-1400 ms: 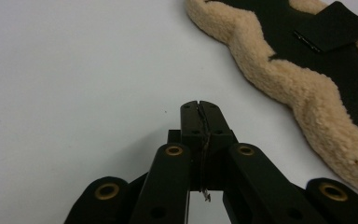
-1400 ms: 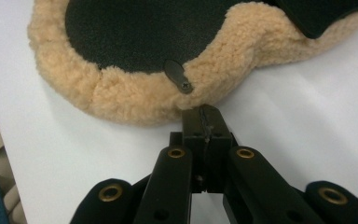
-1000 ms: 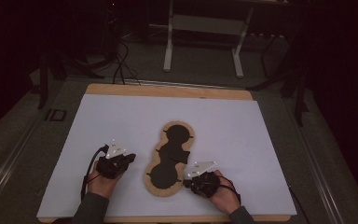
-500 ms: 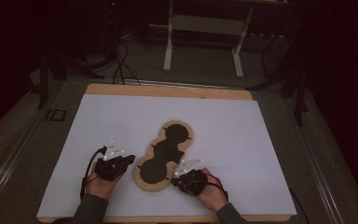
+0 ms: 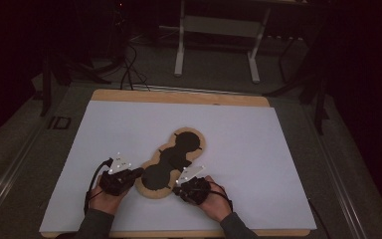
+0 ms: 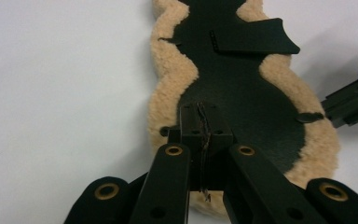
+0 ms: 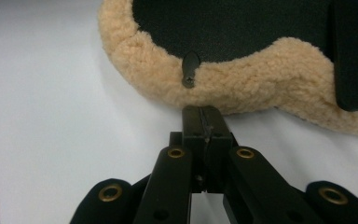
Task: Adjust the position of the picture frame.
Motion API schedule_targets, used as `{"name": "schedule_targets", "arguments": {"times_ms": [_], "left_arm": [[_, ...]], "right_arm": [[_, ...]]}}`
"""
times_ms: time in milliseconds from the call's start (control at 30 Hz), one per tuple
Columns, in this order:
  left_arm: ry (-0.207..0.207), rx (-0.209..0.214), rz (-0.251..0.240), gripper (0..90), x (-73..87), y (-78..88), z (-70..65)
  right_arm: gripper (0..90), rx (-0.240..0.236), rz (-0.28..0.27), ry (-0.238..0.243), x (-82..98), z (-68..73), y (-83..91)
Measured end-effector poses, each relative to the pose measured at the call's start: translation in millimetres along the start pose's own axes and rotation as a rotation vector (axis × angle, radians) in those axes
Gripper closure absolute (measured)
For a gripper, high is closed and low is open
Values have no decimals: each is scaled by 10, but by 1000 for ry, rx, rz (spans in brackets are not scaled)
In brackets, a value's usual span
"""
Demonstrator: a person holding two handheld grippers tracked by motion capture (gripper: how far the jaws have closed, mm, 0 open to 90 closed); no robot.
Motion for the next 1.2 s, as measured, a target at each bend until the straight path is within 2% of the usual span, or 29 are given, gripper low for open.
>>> {"name": "schedule_targets", "arguments": {"times_ms": [267,467,567,800,1100,1200], "left_arm": [[6,-4,8,893,28,42,18],[28,-12,3,891,45,71,60],[36,-33,19,891,71,81,113],[67,-54,10,891,95,132,189],[80,-74,21,888,120,140,238],[79,-75,25,888,126,144,245]], "right_arm": [[900,0,-1,0,-78,17,-68],[900,1,-3,-7,-165,34,-146],[900,4,-2,-10,-232,39,-204],[900,11,-4,-33,-335,53,-298],[900,34,-8,-36,-444,65,-398],[900,56,-1,-26,-508,76,-445]]}}
Point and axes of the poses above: each handheld gripper's, and its own axes: y roughly backward along the jaws, x roughly out of its underside, z roughly to its left, the point moved 4 cm from there along -y, roughly forward along the jaws, and after that the axes turned 13 degrees about x, right-handed, at the moved point
